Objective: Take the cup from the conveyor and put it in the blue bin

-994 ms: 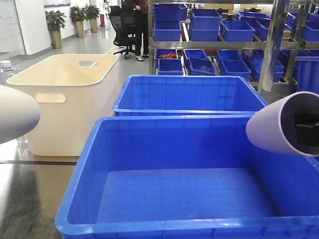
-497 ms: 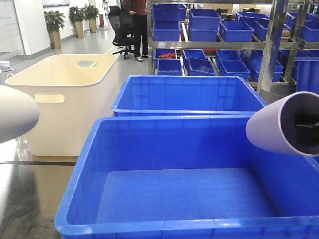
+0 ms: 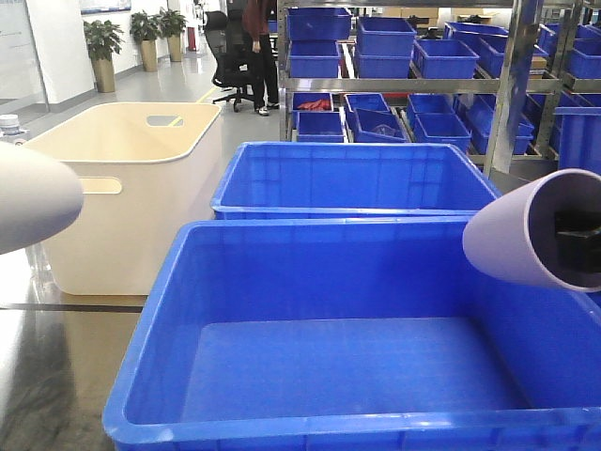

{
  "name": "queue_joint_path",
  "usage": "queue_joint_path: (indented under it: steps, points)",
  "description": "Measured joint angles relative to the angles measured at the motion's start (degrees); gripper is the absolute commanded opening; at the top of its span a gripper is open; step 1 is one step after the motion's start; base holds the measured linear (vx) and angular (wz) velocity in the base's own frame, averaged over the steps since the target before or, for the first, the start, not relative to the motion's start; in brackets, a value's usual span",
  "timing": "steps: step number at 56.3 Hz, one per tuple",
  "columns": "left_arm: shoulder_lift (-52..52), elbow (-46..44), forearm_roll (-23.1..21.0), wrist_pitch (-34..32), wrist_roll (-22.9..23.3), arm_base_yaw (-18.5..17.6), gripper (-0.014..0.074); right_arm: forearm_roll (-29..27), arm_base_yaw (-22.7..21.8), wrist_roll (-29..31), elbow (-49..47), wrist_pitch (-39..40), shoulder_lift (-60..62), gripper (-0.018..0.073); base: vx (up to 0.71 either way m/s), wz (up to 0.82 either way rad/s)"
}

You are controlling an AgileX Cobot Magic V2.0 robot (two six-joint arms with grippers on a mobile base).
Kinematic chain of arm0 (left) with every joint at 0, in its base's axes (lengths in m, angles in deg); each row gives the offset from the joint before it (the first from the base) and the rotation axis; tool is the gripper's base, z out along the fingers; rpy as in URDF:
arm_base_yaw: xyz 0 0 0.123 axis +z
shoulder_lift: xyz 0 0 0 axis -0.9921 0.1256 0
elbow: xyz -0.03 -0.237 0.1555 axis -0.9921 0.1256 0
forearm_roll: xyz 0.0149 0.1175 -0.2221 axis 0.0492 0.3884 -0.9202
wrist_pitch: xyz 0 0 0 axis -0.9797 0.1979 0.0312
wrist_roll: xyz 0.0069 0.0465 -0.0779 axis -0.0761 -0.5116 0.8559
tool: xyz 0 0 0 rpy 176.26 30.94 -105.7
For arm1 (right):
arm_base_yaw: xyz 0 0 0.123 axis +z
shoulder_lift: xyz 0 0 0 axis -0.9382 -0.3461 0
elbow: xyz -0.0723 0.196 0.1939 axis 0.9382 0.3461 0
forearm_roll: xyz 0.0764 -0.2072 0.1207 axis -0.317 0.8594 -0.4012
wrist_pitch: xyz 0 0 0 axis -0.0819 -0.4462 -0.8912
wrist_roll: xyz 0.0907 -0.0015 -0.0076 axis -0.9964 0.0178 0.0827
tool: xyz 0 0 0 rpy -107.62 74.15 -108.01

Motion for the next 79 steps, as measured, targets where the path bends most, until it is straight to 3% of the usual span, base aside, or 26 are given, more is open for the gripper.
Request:
queue_joint_path:
  steps: [8,21,28,34,42,51,57,62,67,79]
  points:
    - [6.3,0.0,-6.9,-4.6,-3.9,-1.3,0.0059,-0.4,0.0,0.0,0.0,2.3,-0.5,-0.0008,0.00,0.00]
    - [16.8,0.0,-21.6,-7.5,-24.7,-9.8,0.0064,-3.6,0.0,-0.2,0.0,4.8,-4.5,0.0001,0.00,0.00]
    - [21.7,0.0,-27.0,-9.9,-29.9,-12.5,0.0073,-5.3,0.0,-0.2,0.0,6.8,-8.8,0.0034,0.00,0.00]
    - [25.6,0.0,-28.2,-11.3,-30.9,-13.5,0.0092,-6.0,0.0,-0.2,0.0,9.3,-13.1,0.0088,0.00,0.00]
    - [30.5,0.0,-28.4,-11.3,-31.0,-13.6,0.0162,-6.1,0.0,-0.2,0.0,9.7,-18.1,0.0230,0.00,0.00]
    - [32.4,0.4,-28.5,-11.0,-31.0,-13.6,0.0332,-6.1,0.0,-0.2,0.3,7.7,-21.0,0.0441,0.00,0.00]
    - [32.4,0.4,-28.7,-11.0,-31.1,-13.6,0.0441,-6.1,0.0,-0.2,0.3,7.3,-21.2,0.0530,0.00,0.00]
    - [32.4,0.4,-28.7,-11.0,-31.2,-13.6,0.0505,-6.2,0.0,-0.2,0.3,7.3,-21.1,0.0552,0.00,0.00]
    - [32.4,0.4,-28.7,-11.0,-31.2,-13.6,0.0515,-6.2,0.0,-0.2,0.3,7.4,-20.4,0.0547,0.00,0.00]
    - [27.6,0.4,-28.7,-10.8,-31.2,-13.6,0.0440,-6.2,0.0,-0.2,0.3,7.5,-16.1,0.0519,0.00,0.00]
